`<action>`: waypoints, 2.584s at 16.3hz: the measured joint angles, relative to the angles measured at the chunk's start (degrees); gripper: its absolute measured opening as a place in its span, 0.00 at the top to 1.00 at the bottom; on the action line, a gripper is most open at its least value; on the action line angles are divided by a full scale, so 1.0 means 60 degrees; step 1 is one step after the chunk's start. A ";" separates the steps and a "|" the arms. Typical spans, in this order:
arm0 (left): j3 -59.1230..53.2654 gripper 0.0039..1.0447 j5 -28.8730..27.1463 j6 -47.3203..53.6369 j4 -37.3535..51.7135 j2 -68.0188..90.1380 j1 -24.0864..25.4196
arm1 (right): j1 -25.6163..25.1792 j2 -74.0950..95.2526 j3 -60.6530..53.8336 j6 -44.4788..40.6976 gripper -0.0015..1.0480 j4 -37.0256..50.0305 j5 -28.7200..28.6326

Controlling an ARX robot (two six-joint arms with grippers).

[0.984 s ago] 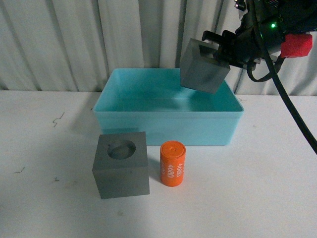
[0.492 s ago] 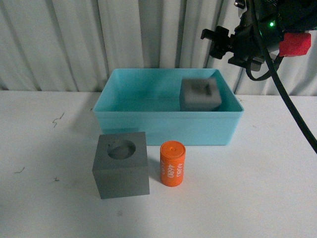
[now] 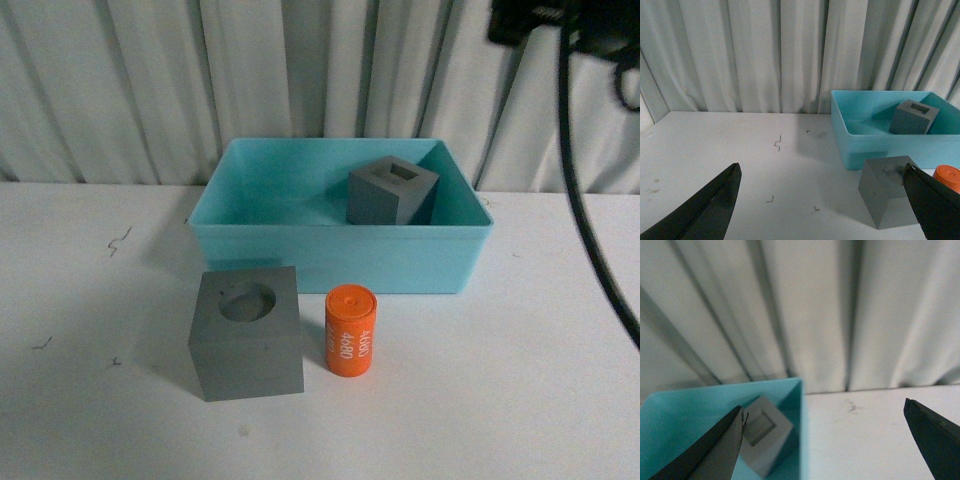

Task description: Place gray and orange parts in blue box

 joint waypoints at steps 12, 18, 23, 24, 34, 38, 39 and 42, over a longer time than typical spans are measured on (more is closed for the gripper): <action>0.0000 0.06 0.0000 0.0000 0.0004 0.0000 0.0000 | -0.2393 -0.8448 -1.0845 -0.1519 0.54 0.5067 -0.1355; 0.0000 0.06 -0.0004 0.0000 0.0000 0.0000 0.0000 | -0.1668 -1.0462 -1.2174 -0.1614 0.98 0.4371 -0.0474; 0.0000 0.06 0.0007 0.0000 0.0000 0.0000 0.0000 | -0.0994 -1.1151 -1.2440 -0.1621 0.98 0.3971 -0.0127; 0.0000 0.06 -0.0004 0.0000 0.0000 0.0000 0.0000 | -0.1009 -1.1351 -1.2517 -0.1617 0.98 0.3810 -0.0076; 0.0000 0.06 0.0000 0.0000 0.0000 0.0000 0.0000 | -0.1064 -1.4688 -1.3209 -0.1617 0.98 0.1304 0.0007; 0.0000 0.06 0.0000 0.0000 0.0000 0.0000 0.0000 | -0.1064 -1.5591 -1.3209 -0.1617 0.98 0.0426 0.0007; 0.0000 0.06 0.0000 0.0000 0.0000 0.0000 0.0000 | -0.1064 -1.5828 -1.3209 -0.1617 0.98 0.0240 0.0007; 0.0000 0.06 0.0000 0.0000 0.0000 0.0000 0.0000 | -0.1064 -1.6302 -1.3209 -0.1617 0.98 -0.0266 0.0007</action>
